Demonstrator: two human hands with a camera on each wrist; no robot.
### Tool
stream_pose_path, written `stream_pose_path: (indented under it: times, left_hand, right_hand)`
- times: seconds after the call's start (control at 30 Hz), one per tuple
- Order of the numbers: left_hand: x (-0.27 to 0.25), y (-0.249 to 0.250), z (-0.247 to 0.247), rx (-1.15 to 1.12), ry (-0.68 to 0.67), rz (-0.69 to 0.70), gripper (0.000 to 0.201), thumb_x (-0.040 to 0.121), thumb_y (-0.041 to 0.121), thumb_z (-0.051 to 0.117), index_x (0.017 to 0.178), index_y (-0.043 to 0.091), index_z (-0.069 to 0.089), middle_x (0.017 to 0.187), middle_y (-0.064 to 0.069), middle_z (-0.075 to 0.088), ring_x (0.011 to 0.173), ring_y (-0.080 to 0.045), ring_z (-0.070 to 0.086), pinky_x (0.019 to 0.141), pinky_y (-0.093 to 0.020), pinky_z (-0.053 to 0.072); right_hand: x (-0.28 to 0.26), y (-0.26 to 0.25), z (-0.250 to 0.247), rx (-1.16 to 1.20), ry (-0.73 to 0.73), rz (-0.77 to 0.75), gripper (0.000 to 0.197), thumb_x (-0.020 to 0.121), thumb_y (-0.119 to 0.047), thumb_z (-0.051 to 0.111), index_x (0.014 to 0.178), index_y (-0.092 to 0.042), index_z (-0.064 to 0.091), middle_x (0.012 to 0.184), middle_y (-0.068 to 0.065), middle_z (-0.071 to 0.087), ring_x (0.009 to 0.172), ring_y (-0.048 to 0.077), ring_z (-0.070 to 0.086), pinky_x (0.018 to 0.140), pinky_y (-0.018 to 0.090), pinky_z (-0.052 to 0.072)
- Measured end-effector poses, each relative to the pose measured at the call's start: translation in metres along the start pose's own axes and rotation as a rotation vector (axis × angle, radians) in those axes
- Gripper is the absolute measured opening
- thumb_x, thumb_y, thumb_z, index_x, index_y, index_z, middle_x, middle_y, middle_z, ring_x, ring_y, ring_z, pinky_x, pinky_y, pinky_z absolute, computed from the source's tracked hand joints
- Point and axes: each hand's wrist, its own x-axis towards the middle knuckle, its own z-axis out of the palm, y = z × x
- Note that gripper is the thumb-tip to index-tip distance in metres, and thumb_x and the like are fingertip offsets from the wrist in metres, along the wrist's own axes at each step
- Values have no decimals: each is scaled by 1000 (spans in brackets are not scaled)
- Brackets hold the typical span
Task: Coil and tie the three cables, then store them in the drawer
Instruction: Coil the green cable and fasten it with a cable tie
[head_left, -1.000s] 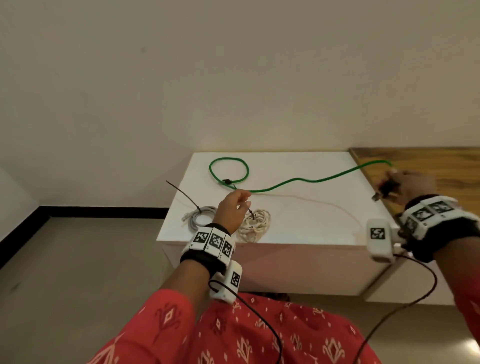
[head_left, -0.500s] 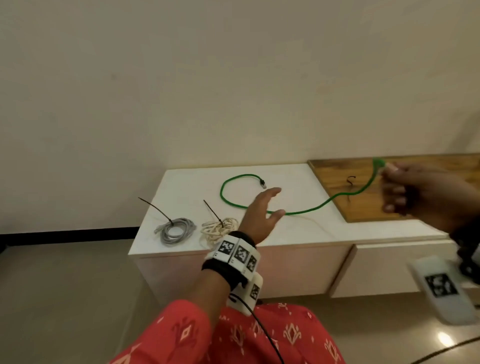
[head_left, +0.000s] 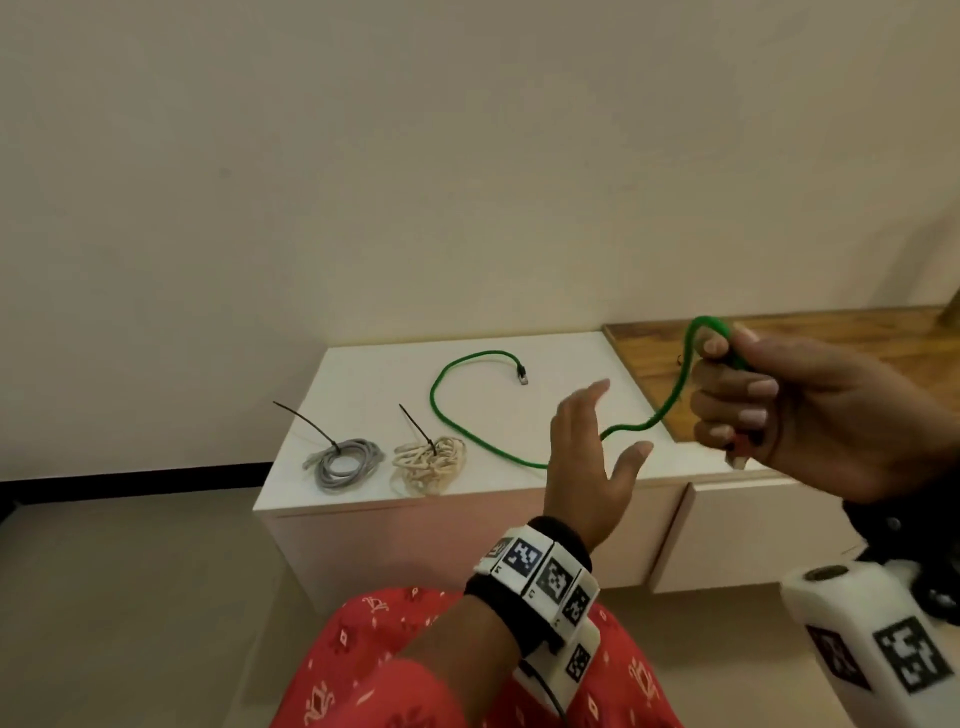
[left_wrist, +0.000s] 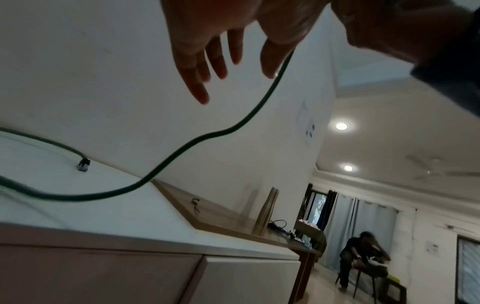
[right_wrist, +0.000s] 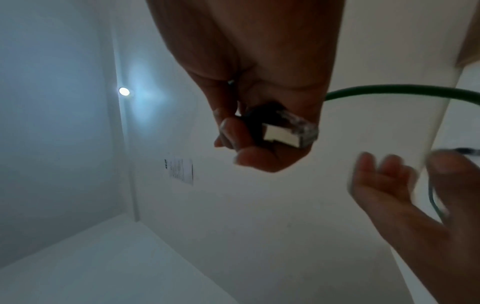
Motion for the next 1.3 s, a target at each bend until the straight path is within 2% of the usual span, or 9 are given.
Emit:
stream_pose_path:
  times: [0.1, 0.17, 0.23, 0.37, 0.5, 0.77, 0.93, 1.07, 1.3]
  left_hand:
    - [10, 32, -9, -231, -221, -182, 108, 68, 71, 53, 140, -3, 21, 138, -21, 45, 129, -28, 43, 107, -43, 38]
    - [14, 40, -6, -320, -368, -252, 82, 91, 52, 37, 131, -18, 22, 78, -11, 73, 74, -14, 69, 70, -21, 56]
    - [13, 36, -3, -246, -300, -253, 50, 97, 27, 32, 119, -17, 38, 53, -1, 63, 46, -2, 56, 49, -15, 48]
    - [-6, 6, 0, 7, -328, 4, 33, 90, 32, 32, 91, 9, 55, 54, 8, 45, 47, -2, 43, 56, -25, 38]
    - [-12, -7, -1, 189, -424, 99, 27, 94, 23, 34, 106, 6, 52, 59, 12, 40, 53, -4, 38, 54, -18, 28]
    - [0, 10, 13, 465, -543, 360, 31, 95, 12, 40, 125, 9, 46, 104, -18, 65, 91, -37, 60, 73, -42, 47]
    - [15, -1, 12, 574, -416, 476, 34, 83, 32, 41, 78, 6, 62, 66, -12, 64, 58, -31, 61, 49, -31, 45]
    - [25, -6, 13, 578, -414, 461, 23, 85, 27, 52, 87, 6, 61, 79, -14, 65, 73, -32, 60, 61, -34, 40]
    - [43, -45, 11, 584, -352, 305, 17, 76, 23, 53, 69, 9, 60, 63, -8, 60, 55, -28, 58, 51, -30, 44]
  right_hand:
    - [5, 26, 14, -92, -182, 105, 44, 61, -48, 73, 68, -7, 60, 50, -1, 55, 47, 9, 53, 57, 18, 49]
    - [4, 31, 18, -94, -269, 113, 30, 73, -36, 71, 79, -8, 64, 53, -3, 51, 50, 9, 50, 59, 23, 49]
    - [3, 23, 12, -15, -273, 96, 18, 82, -24, 62, 88, -7, 62, 57, -4, 50, 52, 10, 49, 60, 27, 49]
    - [6, 5, 4, 90, -57, -114, 16, 86, -24, 47, 78, -15, 57, 53, -9, 44, 48, 6, 45, 57, 22, 51]
    - [13, 7, -10, -17, 243, -349, 19, 84, -26, 40, 72, -17, 53, 53, -8, 47, 52, 8, 50, 59, 20, 53]
    - [21, 41, -24, -751, 267, -472, 14, 90, -19, 53, 78, -12, 55, 68, 0, 64, 68, 7, 61, 66, 15, 49]
    - [24, 51, -48, -1352, 407, -288, 34, 92, -3, 47, 65, -25, 44, 63, -6, 57, 61, 11, 58, 66, 21, 46]
    - [30, 60, -62, -1661, 364, 119, 31, 91, -5, 46, 65, -20, 38, 65, -5, 43, 72, 22, 51, 66, 29, 40]
    - [23, 49, -67, -1492, 161, 478, 37, 95, -37, 40, 69, -13, 53, 51, -5, 45, 39, 3, 40, 45, 15, 35]
